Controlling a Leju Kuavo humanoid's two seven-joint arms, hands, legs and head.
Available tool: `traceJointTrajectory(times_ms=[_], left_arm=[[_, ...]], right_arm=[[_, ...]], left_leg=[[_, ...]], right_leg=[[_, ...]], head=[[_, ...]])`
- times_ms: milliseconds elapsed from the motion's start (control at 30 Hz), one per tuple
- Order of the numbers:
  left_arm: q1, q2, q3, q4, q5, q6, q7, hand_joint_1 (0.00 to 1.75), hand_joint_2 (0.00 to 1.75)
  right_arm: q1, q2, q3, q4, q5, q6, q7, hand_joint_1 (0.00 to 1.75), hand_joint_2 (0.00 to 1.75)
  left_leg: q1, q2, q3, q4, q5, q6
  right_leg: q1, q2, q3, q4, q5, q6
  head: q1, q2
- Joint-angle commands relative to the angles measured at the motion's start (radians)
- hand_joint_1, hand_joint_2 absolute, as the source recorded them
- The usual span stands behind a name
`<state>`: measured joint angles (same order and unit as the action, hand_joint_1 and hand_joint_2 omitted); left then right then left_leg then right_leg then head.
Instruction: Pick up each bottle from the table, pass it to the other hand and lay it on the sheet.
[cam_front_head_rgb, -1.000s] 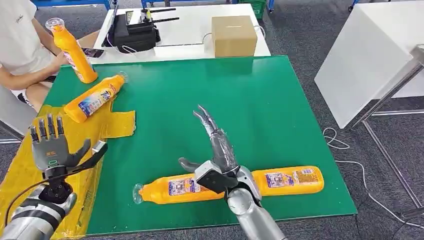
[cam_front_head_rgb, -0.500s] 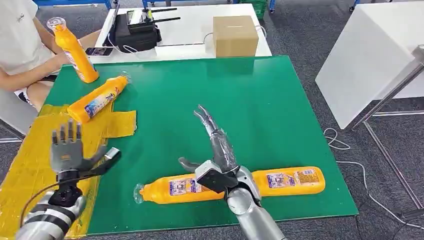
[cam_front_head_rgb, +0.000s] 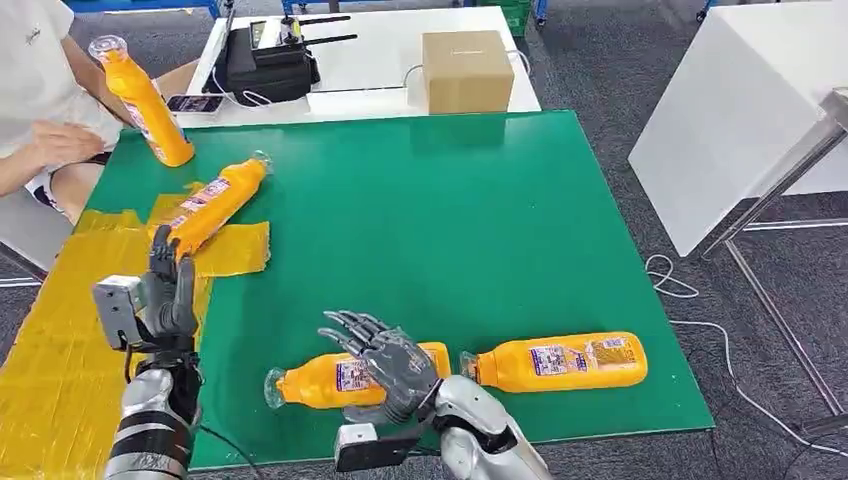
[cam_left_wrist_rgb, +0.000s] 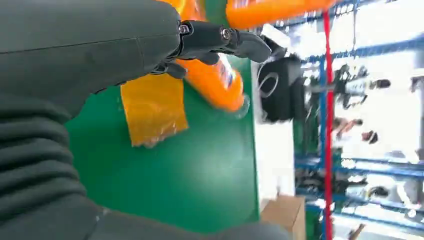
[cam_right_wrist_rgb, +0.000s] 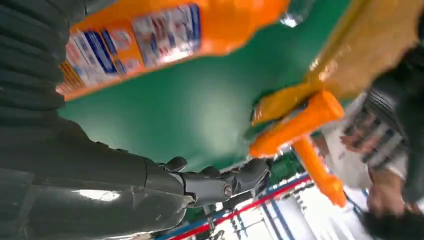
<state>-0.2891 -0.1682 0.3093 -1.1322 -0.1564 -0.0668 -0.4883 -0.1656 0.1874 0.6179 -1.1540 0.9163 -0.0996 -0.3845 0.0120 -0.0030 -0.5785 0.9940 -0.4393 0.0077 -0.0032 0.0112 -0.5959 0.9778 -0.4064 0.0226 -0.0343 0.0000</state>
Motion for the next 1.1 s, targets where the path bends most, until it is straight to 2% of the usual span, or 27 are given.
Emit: traceJointTrajectory(times_ms=[33,133,400,667,867,1100], left_arm=[[0.000,-0.044,0.082,-0.027,0.008,-0.010,-0.008,0.00,1.75],[0.000,-0.044,0.082,-0.027,0.008,-0.010,-0.008,0.00,1.75],[-0.001,-0.047,0.079,-0.018,0.017,-0.009,-0.013,0.00,1.75],[0.028,-0.053,0.088,-0.033,0.028,-0.010,-0.012,0.00,1.75],[0.039,-0.055,0.094,-0.044,0.032,-0.012,-0.011,0.00,1.75],[0.077,-0.067,0.119,-0.072,0.048,-0.021,-0.001,0.00,1.75]], right_arm=[[-0.039,-0.061,0.069,0.093,0.006,0.011,0.005,0.00,1.75],[-0.039,-0.061,0.069,0.093,0.006,0.011,0.005,0.00,1.75],[-0.058,-0.063,0.091,0.155,0.047,0.018,0.025,0.00,1.75],[-0.083,-0.048,0.071,0.173,0.130,-0.055,0.125,0.00,1.75],[-0.082,-0.046,0.063,0.159,0.146,-0.066,0.146,0.00,1.75],[-0.100,-0.038,0.039,0.182,0.283,-0.126,0.308,0.00,1.75]], left_leg=[[0.000,0.000,0.002,-0.001,0.000,0.001],[0.000,0.000,0.006,-0.001,-0.002,0.001],[-0.001,0.000,0.004,-0.001,-0.001,0.000],[-0.001,0.001,0.003,-0.001,-0.001,0.001],[-0.001,0.000,0.003,-0.001,-0.001,0.000],[0.000,0.002,0.007,-0.001,-0.002,0.000]], right_leg=[[0.000,-0.001,0.003,-0.001,0.000,0.000],[0.000,-0.001,0.007,-0.002,-0.001,0.001],[-0.001,-0.001,0.005,-0.001,-0.001,0.000],[-0.001,0.000,0.004,-0.001,0.000,0.000],[-0.001,0.000,0.004,-0.001,-0.001,0.000],[0.000,0.000,0.007,-0.001,-0.002,0.000]], head=[[0.000,0.000],[0.000,0.000],[0.000,0.000],[0.000,0.000],[0.000,0.000],[0.000,0.000]])
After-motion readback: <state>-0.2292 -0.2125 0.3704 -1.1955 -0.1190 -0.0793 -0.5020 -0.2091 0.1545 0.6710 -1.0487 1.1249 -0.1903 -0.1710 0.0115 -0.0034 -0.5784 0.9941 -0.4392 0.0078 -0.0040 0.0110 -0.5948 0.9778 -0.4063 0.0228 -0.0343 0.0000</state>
